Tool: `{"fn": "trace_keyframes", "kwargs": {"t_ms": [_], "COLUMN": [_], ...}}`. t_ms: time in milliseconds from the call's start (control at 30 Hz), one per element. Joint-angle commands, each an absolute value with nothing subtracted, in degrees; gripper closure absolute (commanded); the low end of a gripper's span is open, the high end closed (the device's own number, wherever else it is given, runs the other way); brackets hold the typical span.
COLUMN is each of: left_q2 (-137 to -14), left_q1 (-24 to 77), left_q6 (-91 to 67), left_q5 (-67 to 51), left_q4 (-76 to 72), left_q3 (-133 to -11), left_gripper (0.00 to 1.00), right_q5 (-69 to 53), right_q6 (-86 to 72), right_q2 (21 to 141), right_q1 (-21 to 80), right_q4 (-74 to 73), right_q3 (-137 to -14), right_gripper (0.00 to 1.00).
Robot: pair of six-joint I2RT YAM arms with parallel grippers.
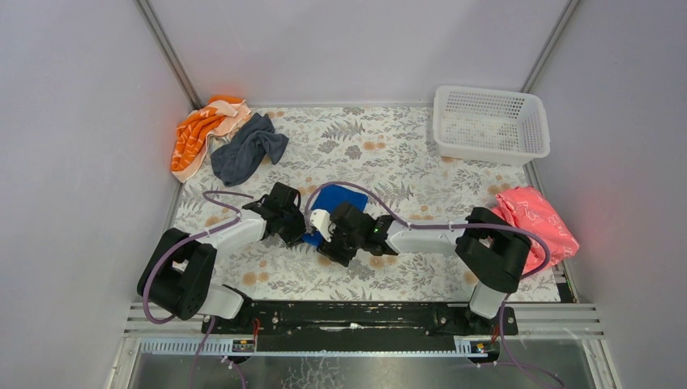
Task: Roll the towels
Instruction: Roll the towel at the center of the board.
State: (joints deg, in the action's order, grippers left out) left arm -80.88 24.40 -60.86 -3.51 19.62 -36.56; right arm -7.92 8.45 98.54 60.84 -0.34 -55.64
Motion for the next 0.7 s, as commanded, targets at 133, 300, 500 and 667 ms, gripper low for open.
{"fn": "trace_keyframes", "kwargs": {"t_ms": [133,300,500,667], "left_q2": [-83.42,-83.65,-82.46,-81.81], "left_q1": [24.25,23.16,20.69,18.59], "left_q6": [-58.87,-58.09,-56.68,-55.75], "left_q5": [2.55,2.57,0.67,-1.42], "left_q4": [23.5,23.98,23.55,23.07], "left_q3": [-34.58,-35.02,-34.51,-33.55], "left_gripper": [0.59,0.59,0.58,0.57], "right_q5": [-2.56,-1.3,0.5,-2.94], "right_q6": [10.11,10.44,10.55,9.76], "right_q2": [102.58,104.87,106.55,107.47], "right_q1": [61.35,61.35,61.35,61.29], "right_q4": [-3.39,-5.63,-7.98,-9.52], "right_q3": [-56.17,-57.04,-58.42,-60.07], "right_gripper": [0.39,0.44,0.48,0.67]}}
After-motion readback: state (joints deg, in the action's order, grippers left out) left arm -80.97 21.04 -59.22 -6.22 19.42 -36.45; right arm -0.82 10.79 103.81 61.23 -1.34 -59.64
